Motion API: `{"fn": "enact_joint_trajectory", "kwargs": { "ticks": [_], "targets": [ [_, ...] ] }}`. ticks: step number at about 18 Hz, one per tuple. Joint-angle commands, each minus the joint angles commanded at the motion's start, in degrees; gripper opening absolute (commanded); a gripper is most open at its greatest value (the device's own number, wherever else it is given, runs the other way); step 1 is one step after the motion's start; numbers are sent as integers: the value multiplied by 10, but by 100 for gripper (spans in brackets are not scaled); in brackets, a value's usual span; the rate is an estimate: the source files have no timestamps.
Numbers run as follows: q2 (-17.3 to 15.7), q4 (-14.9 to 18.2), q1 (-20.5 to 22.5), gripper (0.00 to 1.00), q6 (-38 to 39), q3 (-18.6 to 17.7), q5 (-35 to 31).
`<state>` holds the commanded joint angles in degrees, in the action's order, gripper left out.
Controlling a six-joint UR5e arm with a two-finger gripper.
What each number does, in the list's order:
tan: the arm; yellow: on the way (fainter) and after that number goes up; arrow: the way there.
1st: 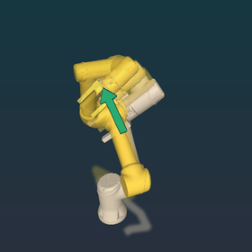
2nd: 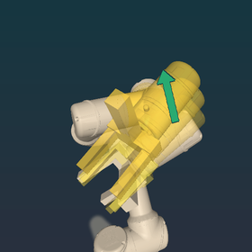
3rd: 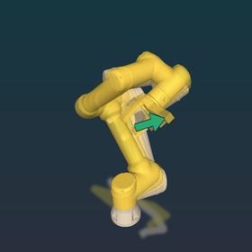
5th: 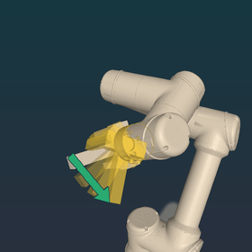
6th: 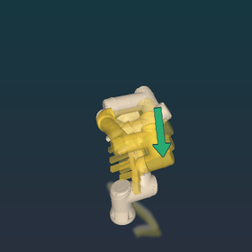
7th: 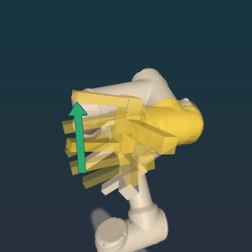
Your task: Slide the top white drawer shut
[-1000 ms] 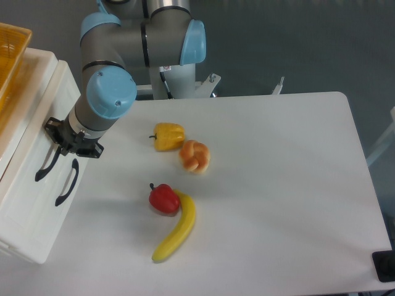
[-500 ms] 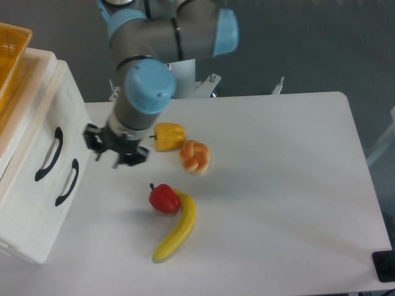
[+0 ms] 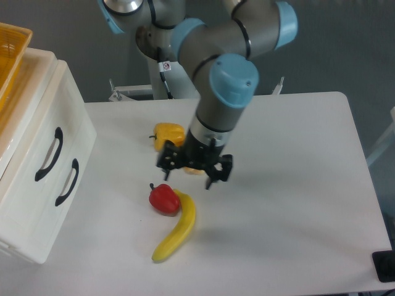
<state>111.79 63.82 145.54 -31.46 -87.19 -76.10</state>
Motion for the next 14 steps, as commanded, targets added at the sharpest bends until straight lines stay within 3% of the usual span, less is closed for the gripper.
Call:
{"fn": "enact_joint_trajectory", "kwargs": {
  "ticks": [7, 14],
  "targets": [
    [56, -8, 49, 100, -178, 20, -62],
    [68, -10, 105, 100, -424, 15, -104]
  ]
}}
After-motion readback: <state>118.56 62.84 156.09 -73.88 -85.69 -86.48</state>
